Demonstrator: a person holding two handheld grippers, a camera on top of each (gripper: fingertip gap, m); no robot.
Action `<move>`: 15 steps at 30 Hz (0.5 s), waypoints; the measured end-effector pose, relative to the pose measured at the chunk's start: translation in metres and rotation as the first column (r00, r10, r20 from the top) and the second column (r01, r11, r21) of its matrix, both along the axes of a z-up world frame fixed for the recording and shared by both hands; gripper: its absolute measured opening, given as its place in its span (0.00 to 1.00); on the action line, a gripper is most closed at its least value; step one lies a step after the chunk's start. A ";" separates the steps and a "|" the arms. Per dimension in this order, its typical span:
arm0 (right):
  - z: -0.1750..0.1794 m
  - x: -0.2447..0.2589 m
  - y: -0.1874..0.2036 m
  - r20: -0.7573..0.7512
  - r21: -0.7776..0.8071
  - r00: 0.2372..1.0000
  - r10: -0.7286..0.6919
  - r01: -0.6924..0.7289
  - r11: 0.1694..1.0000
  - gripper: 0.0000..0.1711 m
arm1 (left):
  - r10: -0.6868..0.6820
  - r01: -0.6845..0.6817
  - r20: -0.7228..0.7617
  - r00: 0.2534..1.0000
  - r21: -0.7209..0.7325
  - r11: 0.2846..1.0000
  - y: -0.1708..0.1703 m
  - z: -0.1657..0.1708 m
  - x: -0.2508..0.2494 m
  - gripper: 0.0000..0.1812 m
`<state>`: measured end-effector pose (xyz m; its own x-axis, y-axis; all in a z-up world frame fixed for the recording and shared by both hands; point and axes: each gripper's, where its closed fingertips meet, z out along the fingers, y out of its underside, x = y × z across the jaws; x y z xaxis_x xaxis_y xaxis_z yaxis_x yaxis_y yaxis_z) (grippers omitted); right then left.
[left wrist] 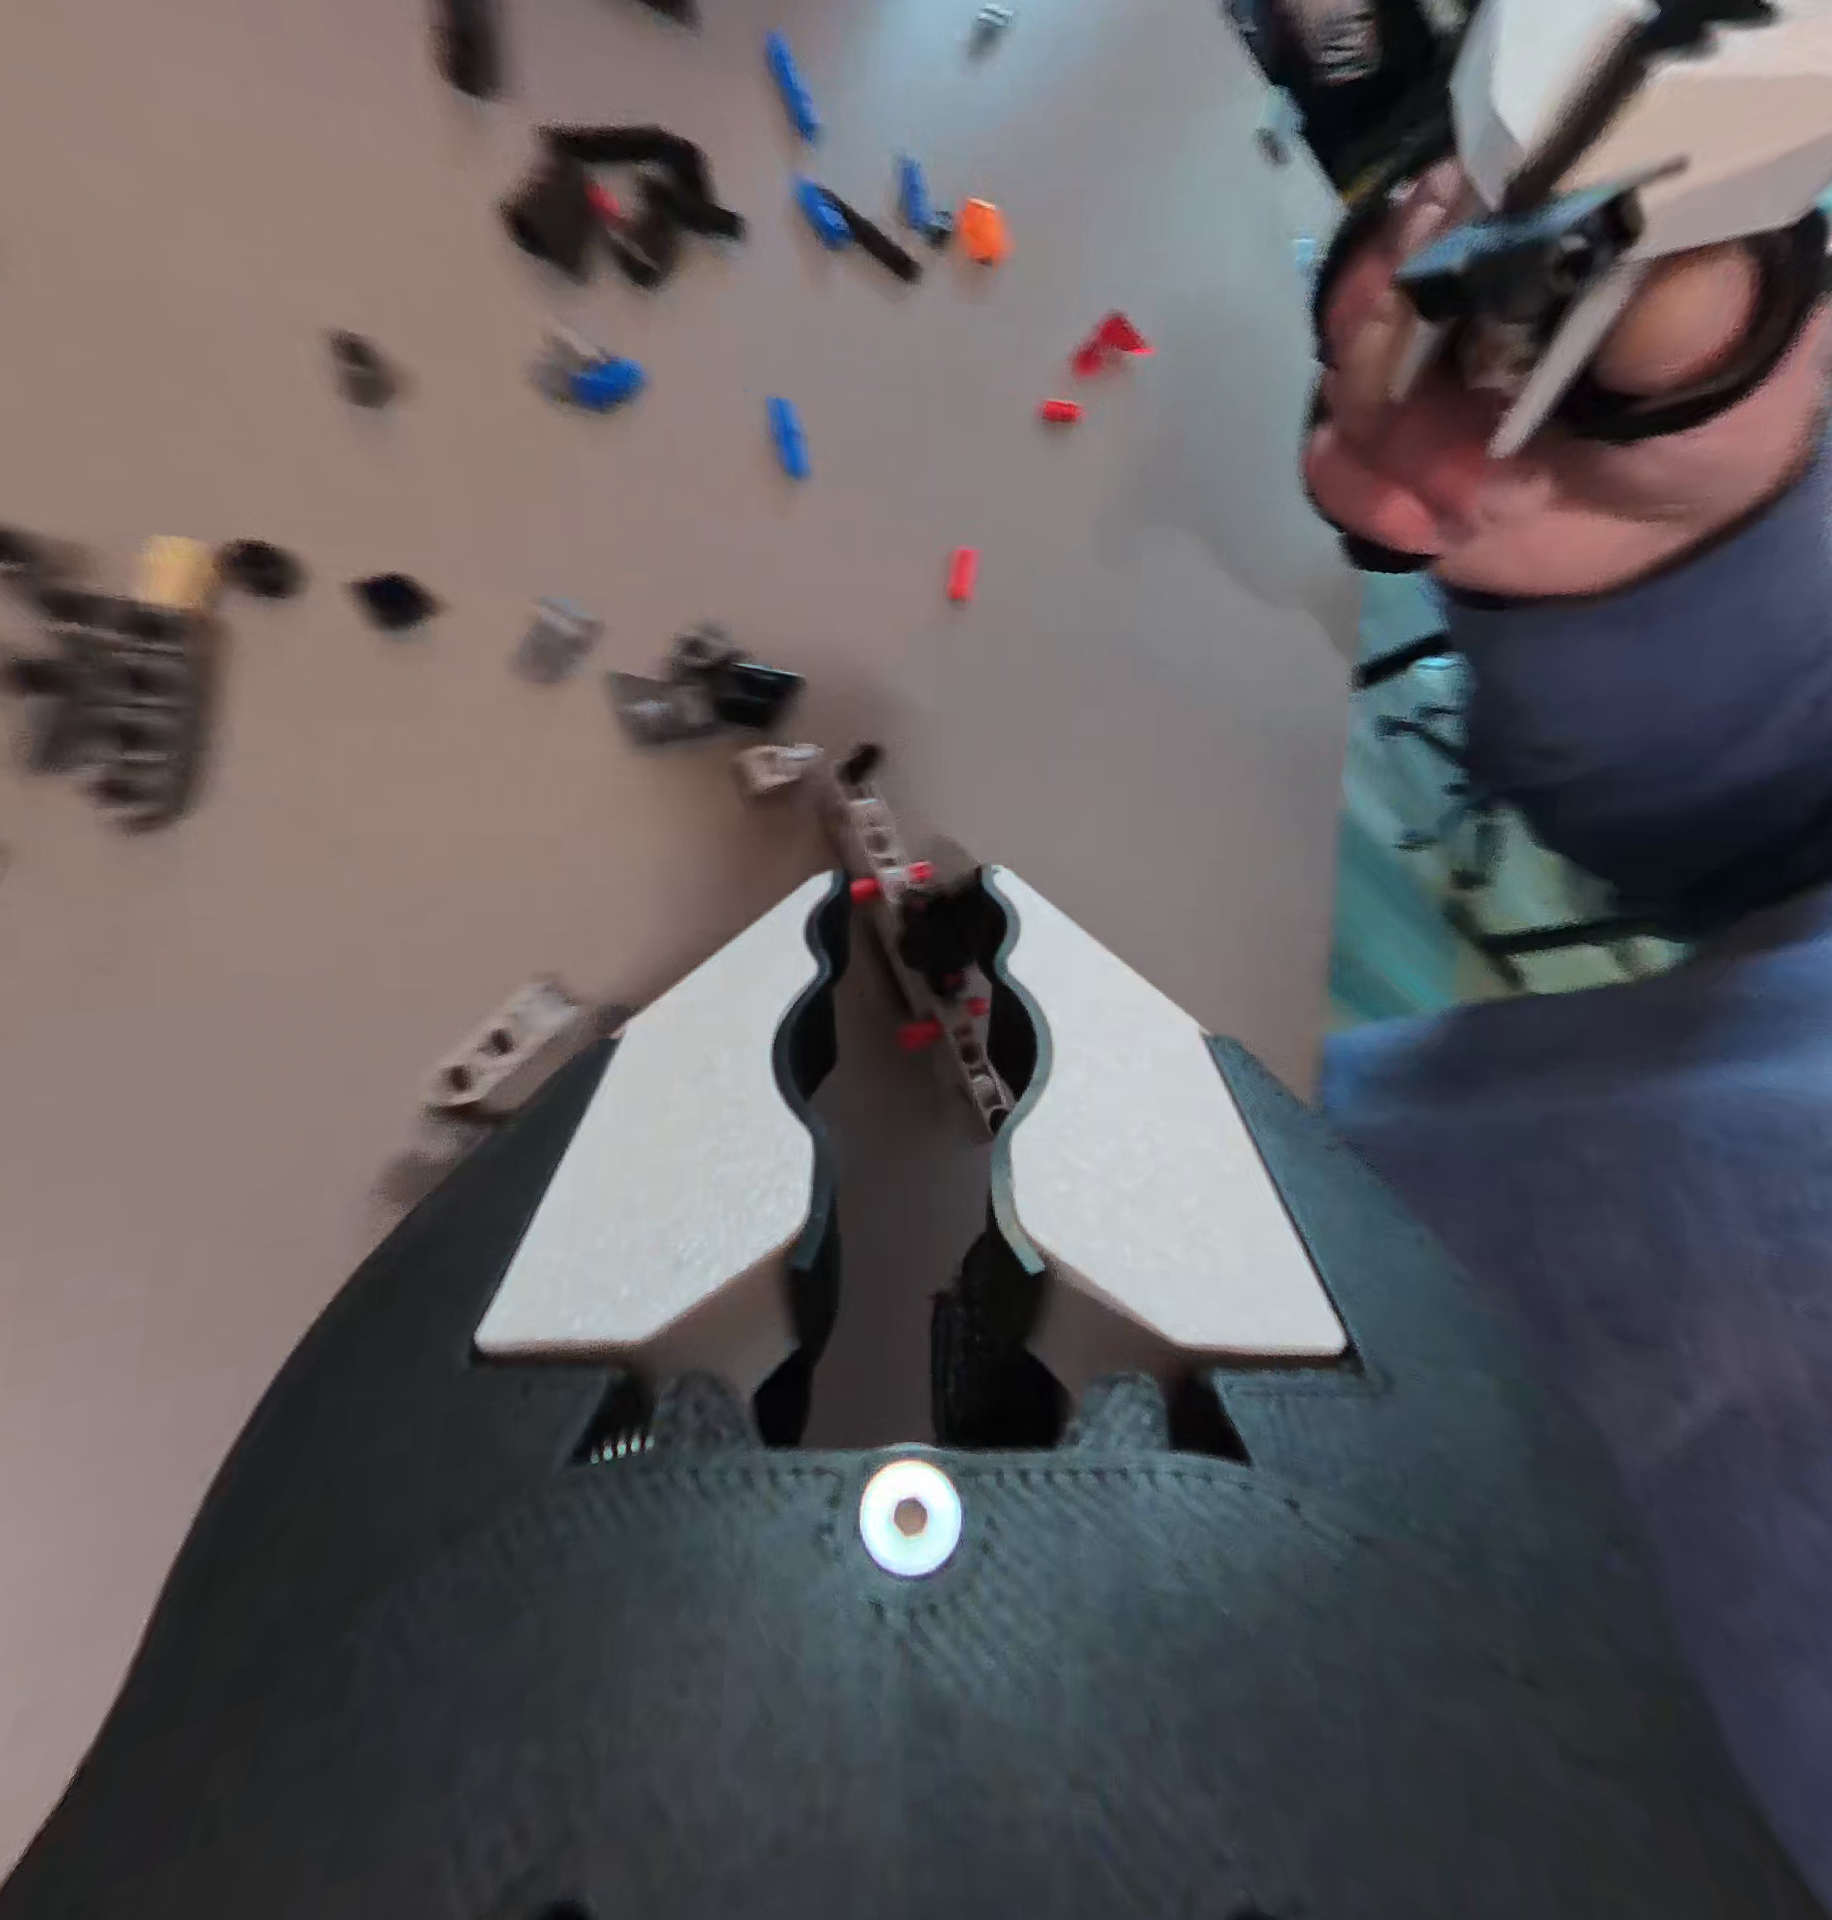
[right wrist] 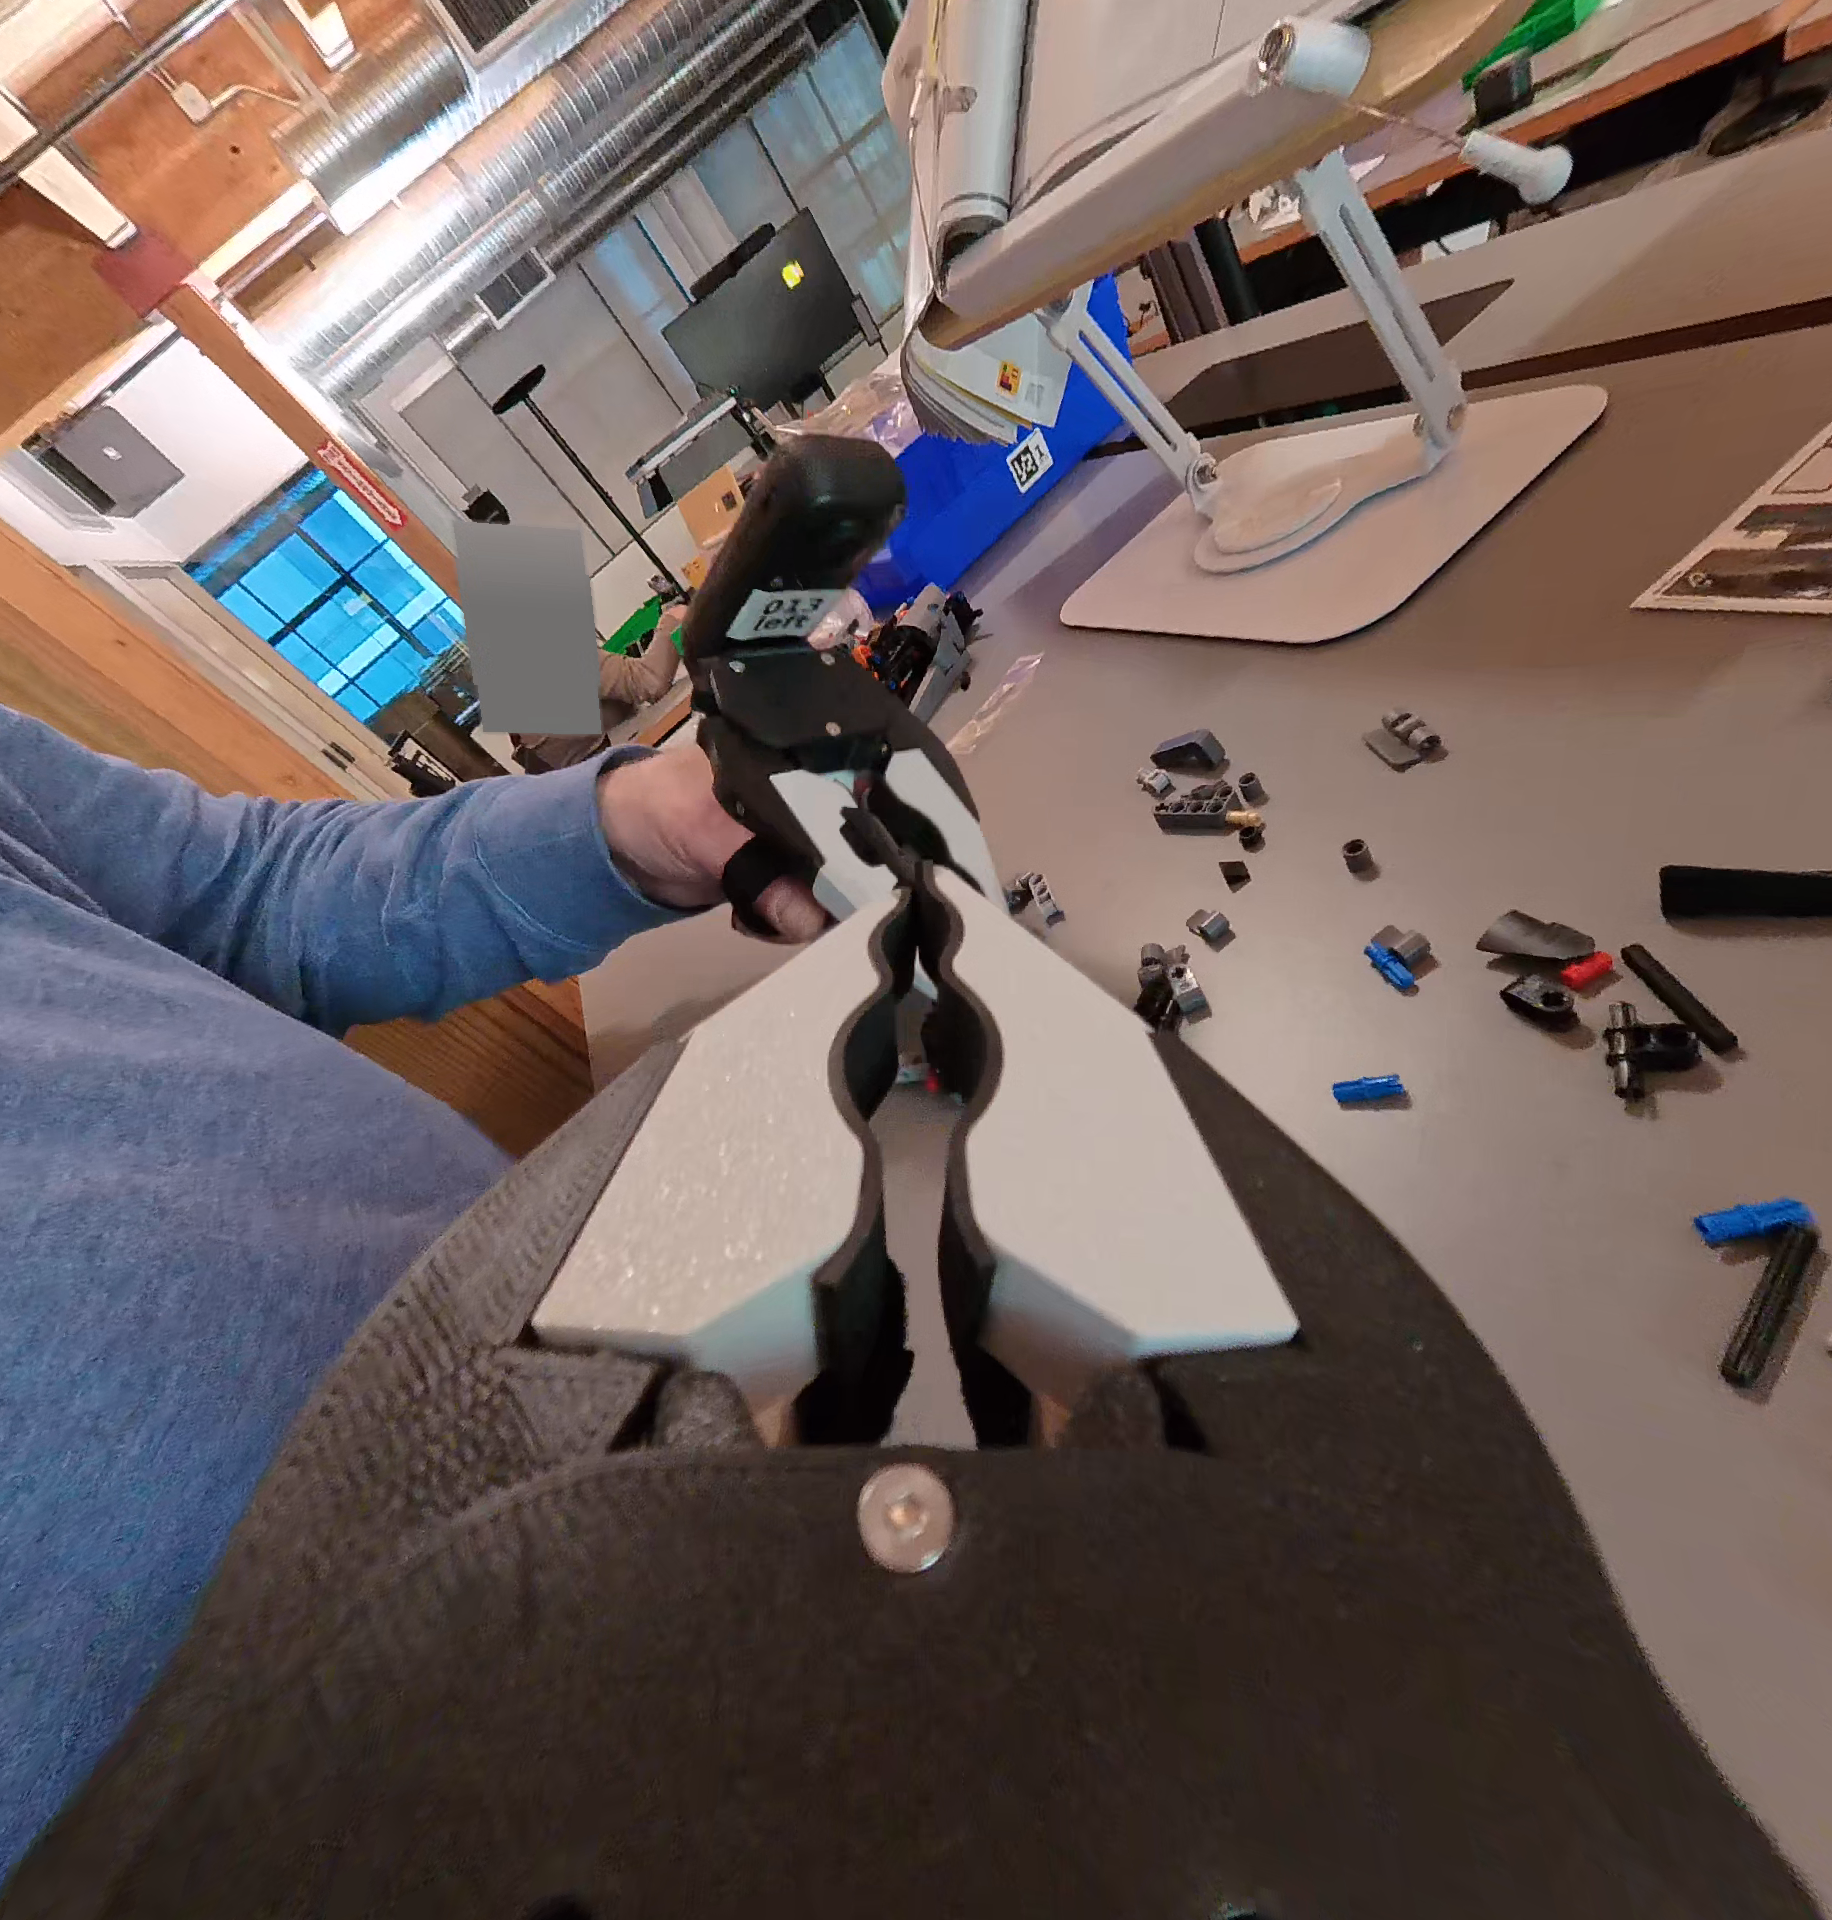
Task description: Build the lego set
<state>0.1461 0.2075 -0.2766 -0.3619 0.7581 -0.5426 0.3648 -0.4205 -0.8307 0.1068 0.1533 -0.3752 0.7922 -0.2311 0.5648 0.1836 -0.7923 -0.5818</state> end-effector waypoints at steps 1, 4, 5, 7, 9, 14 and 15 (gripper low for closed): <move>-0.001 0.000 -0.001 0.006 -0.002 1.000 0.003 -0.003 1.000 0.00 | 0.011 -0.011 -0.029 1.000 0.009 1.000 0.000 -0.001 -0.005 0.13; -0.003 -0.002 -0.003 0.017 -0.003 1.000 0.013 -0.013 1.000 0.00 | 0.043 -0.042 -0.040 0.998 0.023 0.999 -0.001 0.005 -0.013 0.16; -0.004 -0.003 -0.004 0.018 0.000 1.000 0.016 -0.016 1.000 0.00 | 0.058 -0.056 -0.051 0.997 0.043 0.998 -0.002 0.009 -0.015 0.17; -0.005 -0.003 -0.006 0.025 0.010 0.999 0.024 -0.025 1.000 0.00 | 0.074 -0.069 -0.097 0.993 0.053 0.996 -0.007 0.013 -0.015 0.21; -0.008 -0.004 -0.006 0.036 0.029 0.999 0.025 -0.026 0.999 0.00 | 0.088 -0.079 -0.179 0.980 0.055 0.995 -0.012 0.014 -0.011 0.22; -0.012 -0.006 -0.009 0.050 0.040 0.998 0.035 -0.037 0.999 0.00 | 0.087 -0.082 -0.349 0.933 0.031 0.996 -0.015 0.001 0.007 0.22; -0.013 -0.007 -0.010 0.051 0.041 0.998 0.035 -0.038 0.998 0.00 | 0.086 -0.082 -0.360 0.929 0.028 0.996 -0.014 -0.003 0.008 0.21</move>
